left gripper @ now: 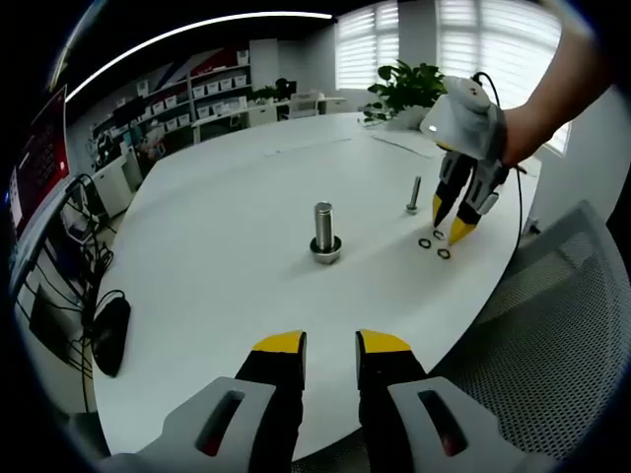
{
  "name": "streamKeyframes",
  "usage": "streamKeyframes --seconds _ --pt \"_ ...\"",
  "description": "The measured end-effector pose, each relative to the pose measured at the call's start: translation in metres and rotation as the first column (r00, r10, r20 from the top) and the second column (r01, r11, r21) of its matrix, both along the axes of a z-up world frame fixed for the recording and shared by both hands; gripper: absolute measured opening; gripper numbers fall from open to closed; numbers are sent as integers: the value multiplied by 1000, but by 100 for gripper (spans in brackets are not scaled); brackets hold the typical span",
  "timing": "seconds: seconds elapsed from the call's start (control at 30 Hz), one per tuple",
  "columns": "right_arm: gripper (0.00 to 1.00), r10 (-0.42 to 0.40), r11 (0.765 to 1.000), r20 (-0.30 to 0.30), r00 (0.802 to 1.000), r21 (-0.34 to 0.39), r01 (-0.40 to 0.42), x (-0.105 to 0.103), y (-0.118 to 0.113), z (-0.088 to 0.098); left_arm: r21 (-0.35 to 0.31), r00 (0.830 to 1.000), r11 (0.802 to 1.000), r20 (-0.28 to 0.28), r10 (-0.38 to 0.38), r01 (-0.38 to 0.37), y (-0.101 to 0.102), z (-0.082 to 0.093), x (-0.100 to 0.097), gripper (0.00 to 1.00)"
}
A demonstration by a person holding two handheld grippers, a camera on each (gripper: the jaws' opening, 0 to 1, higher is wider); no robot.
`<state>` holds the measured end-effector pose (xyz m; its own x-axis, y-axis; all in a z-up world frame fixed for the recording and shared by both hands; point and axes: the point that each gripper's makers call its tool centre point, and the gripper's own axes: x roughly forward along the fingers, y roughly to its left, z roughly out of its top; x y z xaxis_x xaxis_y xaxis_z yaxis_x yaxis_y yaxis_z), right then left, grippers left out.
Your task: Place the washer onto the threaded stud by aligning its center hole with the stud, sliding it down to the base, and recovering from edge contact or off-axis alignment until the washer reaches the visible bottom stop.
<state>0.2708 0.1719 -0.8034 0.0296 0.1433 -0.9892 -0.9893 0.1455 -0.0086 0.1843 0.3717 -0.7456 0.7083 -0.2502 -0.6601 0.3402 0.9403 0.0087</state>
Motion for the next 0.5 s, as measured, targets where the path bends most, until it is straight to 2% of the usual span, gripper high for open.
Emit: streamKeyframes --seconds 0.5 --pt "20 92 995 6 996 -25 -92 0 5 -2 3 1000 1000 2 0 0 1 -1 -1 17"
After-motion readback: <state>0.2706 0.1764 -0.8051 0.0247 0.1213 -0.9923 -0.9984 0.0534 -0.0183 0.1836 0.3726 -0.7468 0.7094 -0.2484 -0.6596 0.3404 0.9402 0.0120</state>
